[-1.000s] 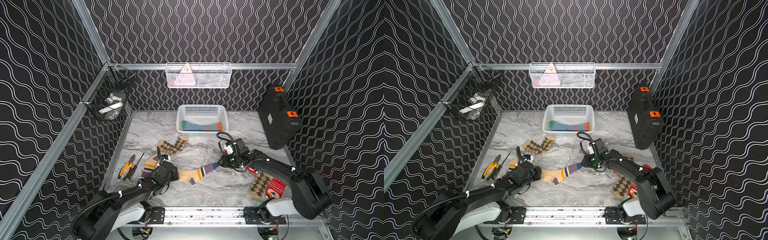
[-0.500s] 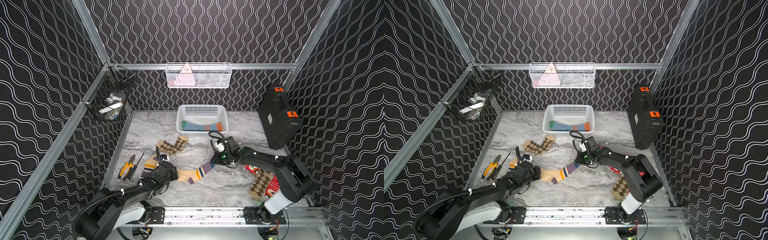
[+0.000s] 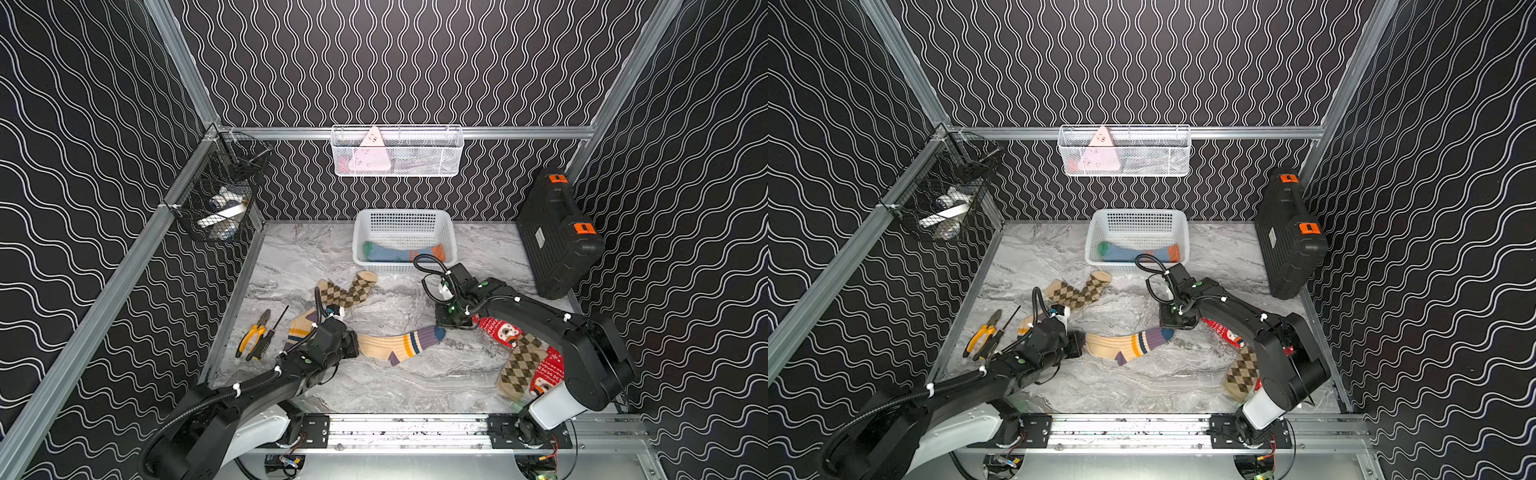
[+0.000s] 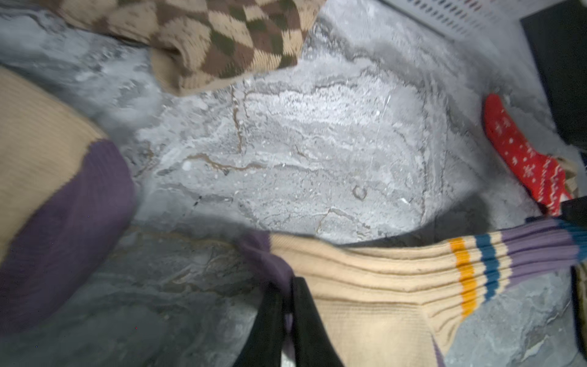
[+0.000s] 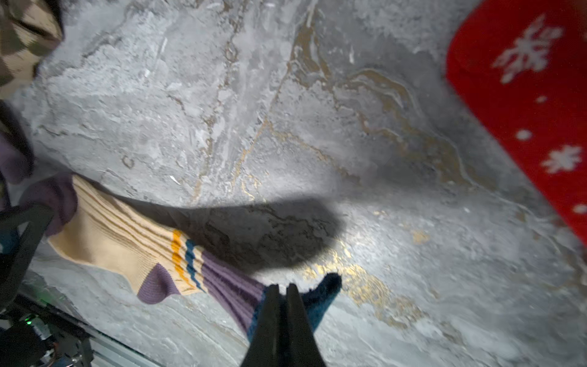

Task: Place the socks together as a pair
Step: Flatten out the sock at the center of the board, then move the sock to the center of the board.

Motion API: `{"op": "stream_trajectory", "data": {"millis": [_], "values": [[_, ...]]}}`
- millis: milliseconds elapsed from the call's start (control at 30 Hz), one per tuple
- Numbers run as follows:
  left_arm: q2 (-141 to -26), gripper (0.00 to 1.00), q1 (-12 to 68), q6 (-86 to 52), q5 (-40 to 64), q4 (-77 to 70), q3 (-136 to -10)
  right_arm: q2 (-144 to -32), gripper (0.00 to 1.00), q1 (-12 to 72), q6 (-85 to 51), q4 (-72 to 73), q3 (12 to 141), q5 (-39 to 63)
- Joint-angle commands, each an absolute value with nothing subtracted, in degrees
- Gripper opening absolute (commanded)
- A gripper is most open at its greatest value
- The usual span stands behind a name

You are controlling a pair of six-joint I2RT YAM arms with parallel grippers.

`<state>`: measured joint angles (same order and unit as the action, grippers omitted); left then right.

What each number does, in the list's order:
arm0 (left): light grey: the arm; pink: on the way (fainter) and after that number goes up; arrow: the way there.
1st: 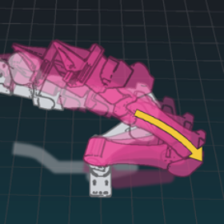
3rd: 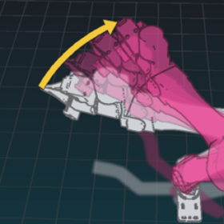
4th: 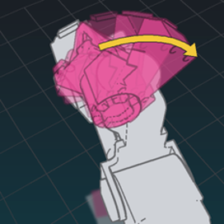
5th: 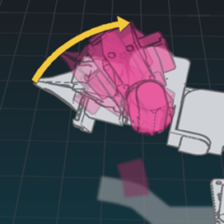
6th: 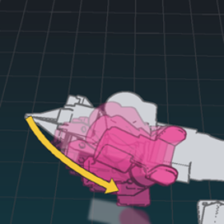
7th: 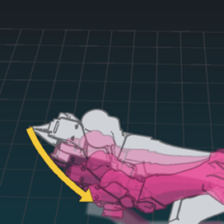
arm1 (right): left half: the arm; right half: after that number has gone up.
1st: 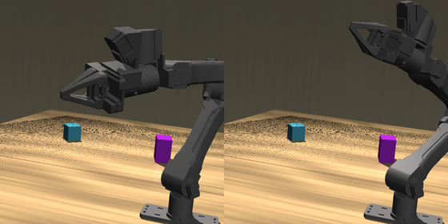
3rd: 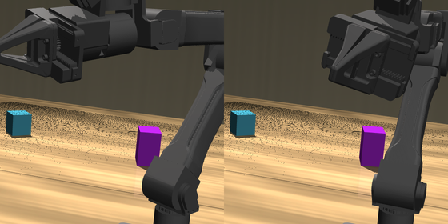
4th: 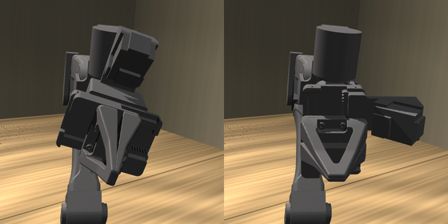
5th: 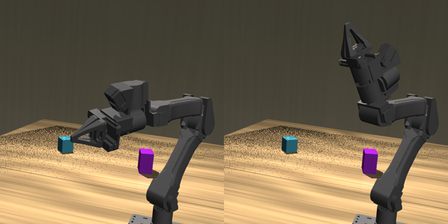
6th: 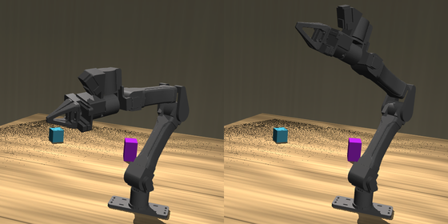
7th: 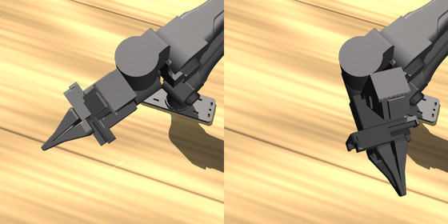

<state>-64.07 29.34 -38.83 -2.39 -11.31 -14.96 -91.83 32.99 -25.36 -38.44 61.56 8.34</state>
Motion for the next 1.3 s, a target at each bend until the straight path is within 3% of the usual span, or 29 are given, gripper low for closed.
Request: {"op": "stream_trajectory", "data": {"millis": [0,100,233,500,767,900,1000,1100,1267], "values": [[-66.28,0.24,29.34,-37.10,-0.18,-18.31,-15.41,-94.01,0.05,33.11,-24.08,-44.94,63.22,1.61],[-67.84,0.45,29.35,-36.16,-0.11,-20.01,-16.15,-97.99,0.09,32.89,-23.82,-44.12,64.55,-0.44],[-67.33,0.58,29.31,-35.66,-0.13,-18.95,-17.15,-102.77,0.23,32.12,-23.91,-39.87,67.58,-0.51],[-57.94,0.58,29.34,-35.18,-7.80,-2.66,-18.06,-93.44,0.38,32.23,-24.26,-35.58,65.41,-2.86],[-66.34,0.55,31.41,-35.77,-5.69,-2.99,-20.06,-82.77,0.45,32.08,-26.08,-31.68,53.14,-0.04],[-70.73,0.44,34.25,-36.38,-6.99,-4.39,-21.35,-84.45,0.47,30.11,-26.88,-28.48,49.05,1.97],[-73.90,0.22,34.96,-36.40,-7.05,-6.00,-22.49,-87.00,0.44,28.40,-27.79,-24.79,47.42,6.04],[-75.44,0.10,35.27,-35.85,-8.59,-7.48,-23.53,-89.39,0.32,28.08,-28.38,-22.61,47.20,7.35],[-77.05,0.03,35.28,-34.08,-13.42,-11.44,-24.09,-92.82,0.09,26.91,-28.38,-21.10,48.20,8.66]]}}
